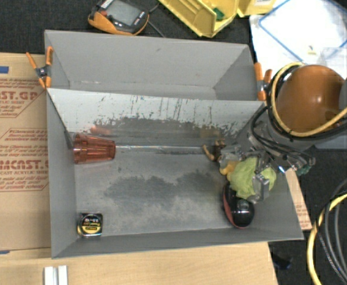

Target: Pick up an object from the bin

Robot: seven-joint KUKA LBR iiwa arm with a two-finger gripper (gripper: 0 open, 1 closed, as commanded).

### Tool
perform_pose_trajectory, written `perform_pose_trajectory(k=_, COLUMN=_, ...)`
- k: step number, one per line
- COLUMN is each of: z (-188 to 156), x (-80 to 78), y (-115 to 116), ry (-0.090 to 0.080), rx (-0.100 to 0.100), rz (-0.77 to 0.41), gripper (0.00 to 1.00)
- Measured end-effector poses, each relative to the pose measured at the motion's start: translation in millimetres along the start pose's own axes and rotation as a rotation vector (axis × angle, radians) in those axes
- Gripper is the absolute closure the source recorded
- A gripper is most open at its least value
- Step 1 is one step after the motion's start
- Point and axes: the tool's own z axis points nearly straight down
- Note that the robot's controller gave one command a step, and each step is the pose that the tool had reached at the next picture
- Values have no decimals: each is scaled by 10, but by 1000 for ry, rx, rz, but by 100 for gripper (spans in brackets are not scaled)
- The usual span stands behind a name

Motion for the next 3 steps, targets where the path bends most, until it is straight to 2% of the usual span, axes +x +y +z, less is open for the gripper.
perform_pose_trajectory(k=1, z=177, x=-310, y=-316, ry=-1, rx=-1, rz=-263, gripper=100)
perform_pose_trajectory(k=2, z=177, x=-312, y=-314, ry=-2, rx=-2, rz=-263, gripper=100)
perform_pose_trajectory(k=3, z=630, x=-321, y=-445, ry=2, rx=-22, rz=-420, gripper=100)
